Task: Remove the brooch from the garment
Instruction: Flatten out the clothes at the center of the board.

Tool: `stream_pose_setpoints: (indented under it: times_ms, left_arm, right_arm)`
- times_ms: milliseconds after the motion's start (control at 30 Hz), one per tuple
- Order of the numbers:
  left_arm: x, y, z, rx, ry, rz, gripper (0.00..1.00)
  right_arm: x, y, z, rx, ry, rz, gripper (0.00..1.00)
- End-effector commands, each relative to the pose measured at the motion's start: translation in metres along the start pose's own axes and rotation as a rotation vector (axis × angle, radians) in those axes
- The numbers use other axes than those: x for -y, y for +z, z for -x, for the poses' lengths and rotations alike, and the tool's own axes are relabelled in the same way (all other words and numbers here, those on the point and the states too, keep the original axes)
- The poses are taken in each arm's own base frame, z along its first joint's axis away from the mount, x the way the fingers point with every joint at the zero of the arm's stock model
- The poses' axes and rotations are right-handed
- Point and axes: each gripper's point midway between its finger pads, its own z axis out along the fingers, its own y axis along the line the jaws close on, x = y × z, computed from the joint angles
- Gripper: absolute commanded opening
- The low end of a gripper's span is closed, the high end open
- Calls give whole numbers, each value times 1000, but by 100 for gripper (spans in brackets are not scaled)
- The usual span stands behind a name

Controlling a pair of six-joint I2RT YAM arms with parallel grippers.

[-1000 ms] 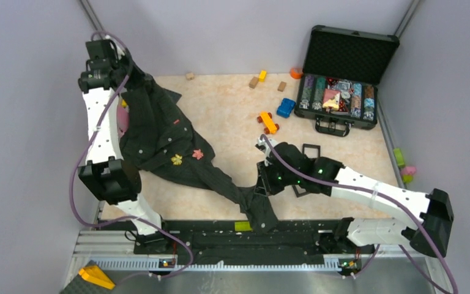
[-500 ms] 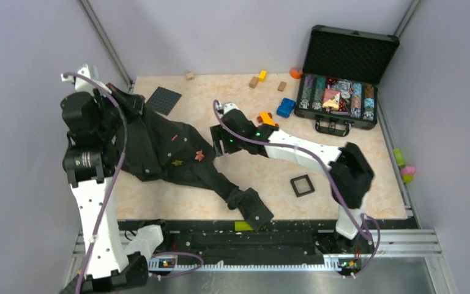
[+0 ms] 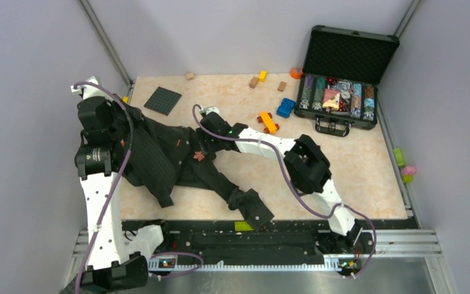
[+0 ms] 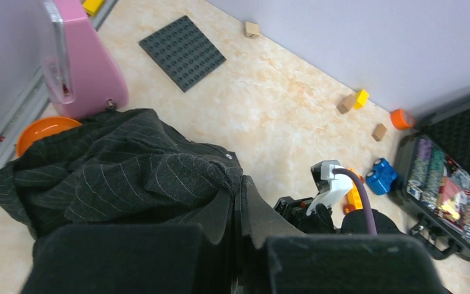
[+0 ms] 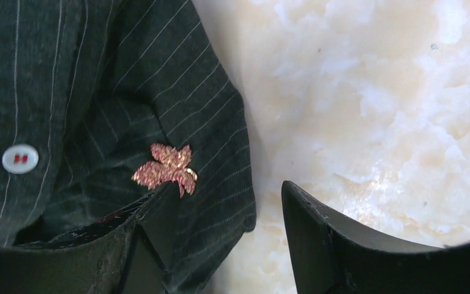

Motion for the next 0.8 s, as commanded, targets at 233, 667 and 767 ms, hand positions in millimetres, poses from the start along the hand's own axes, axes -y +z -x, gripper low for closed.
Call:
stream_pose_setpoints:
  times_ms: [233,667,767]
  left_arm:
    - [-13,16,22,89,47,70,0]
    - [33,47,-7,-121,20,-172,0]
    - [46,52,-13,-142,11,-216,0]
  right_arm:
    - [19,18,-18,-48,49,-181,45]
    - [76,-66,32,80,221,-107,0]
    - [101,-103,30,115,235,-152,0]
